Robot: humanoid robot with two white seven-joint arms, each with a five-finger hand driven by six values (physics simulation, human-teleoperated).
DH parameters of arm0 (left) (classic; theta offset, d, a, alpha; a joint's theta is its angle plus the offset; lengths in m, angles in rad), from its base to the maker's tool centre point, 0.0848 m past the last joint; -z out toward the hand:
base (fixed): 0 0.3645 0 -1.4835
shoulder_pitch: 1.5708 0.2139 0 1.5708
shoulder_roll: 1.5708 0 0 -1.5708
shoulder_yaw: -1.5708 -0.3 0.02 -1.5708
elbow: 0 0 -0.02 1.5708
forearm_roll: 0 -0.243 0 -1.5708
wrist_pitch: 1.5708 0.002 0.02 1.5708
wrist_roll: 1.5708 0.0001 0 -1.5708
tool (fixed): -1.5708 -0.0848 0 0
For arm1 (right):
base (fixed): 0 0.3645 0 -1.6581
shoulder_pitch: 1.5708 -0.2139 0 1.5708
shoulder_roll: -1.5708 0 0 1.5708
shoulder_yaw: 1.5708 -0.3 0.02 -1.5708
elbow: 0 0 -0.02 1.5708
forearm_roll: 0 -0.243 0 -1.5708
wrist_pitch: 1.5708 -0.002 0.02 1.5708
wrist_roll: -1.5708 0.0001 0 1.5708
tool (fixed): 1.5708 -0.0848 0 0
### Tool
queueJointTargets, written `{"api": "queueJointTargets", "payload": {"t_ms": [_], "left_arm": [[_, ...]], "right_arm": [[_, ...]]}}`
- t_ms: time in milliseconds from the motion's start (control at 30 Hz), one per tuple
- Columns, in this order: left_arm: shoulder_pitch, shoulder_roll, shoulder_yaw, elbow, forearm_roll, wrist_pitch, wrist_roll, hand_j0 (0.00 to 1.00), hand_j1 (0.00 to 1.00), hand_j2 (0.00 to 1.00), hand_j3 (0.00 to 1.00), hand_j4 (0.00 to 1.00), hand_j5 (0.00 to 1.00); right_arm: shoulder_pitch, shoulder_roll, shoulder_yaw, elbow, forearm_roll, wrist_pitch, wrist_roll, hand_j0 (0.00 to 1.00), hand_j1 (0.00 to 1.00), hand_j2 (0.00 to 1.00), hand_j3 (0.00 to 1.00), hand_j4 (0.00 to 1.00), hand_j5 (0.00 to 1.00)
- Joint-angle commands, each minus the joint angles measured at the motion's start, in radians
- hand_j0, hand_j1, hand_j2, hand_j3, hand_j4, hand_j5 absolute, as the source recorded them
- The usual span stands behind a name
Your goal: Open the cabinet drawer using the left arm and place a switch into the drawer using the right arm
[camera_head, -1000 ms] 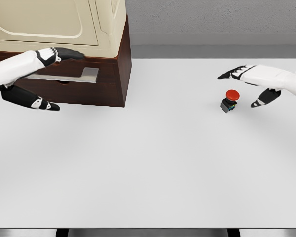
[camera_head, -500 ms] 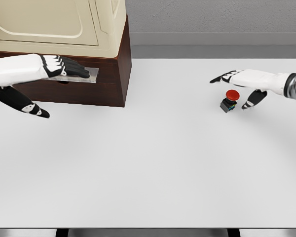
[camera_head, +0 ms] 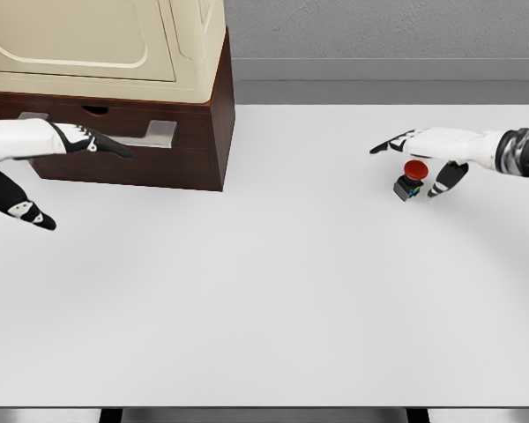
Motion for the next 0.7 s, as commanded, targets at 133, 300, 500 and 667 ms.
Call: {"api": "queueJointTargets", "payload": {"t_ms": [133,300,500,667], "left_arm": [[-0.002,-0.015,0.011,0.002,0.048,0.107,0.018,1.0,1.0,1.0,1.0,1.0,1.0],[-0.002,-0.023,0.015,0.03,0.061,0.147,0.038,1.0,1.0,1.0,1.0,1.0,1.0],[0.003,-0.05,0.014,0.071,0.059,0.172,0.067,1.0,1.0,1.0,1.0,1.0,1.0],[0.009,-0.062,0.014,0.071,0.061,0.192,0.07,1.0,1.0,1.0,1.0,1.0,1.0]], "right_arm": [[0.0,-0.004,0.015,-0.003,-0.005,-0.016,0.0,0.88,0.88,0.88,0.88,0.88,0.88],[0.0,-0.01,0.015,-0.001,-0.005,-0.026,0.0,0.86,0.86,0.86,0.86,0.86,0.86],[0.002,-0.01,0.015,0.005,-0.005,-0.026,0.0,0.86,0.86,0.86,0.86,0.86,0.86],[0.002,-0.008,0.017,0.016,-0.005,-0.026,0.0,0.84,0.84,0.84,0.84,0.84,0.84]]}}
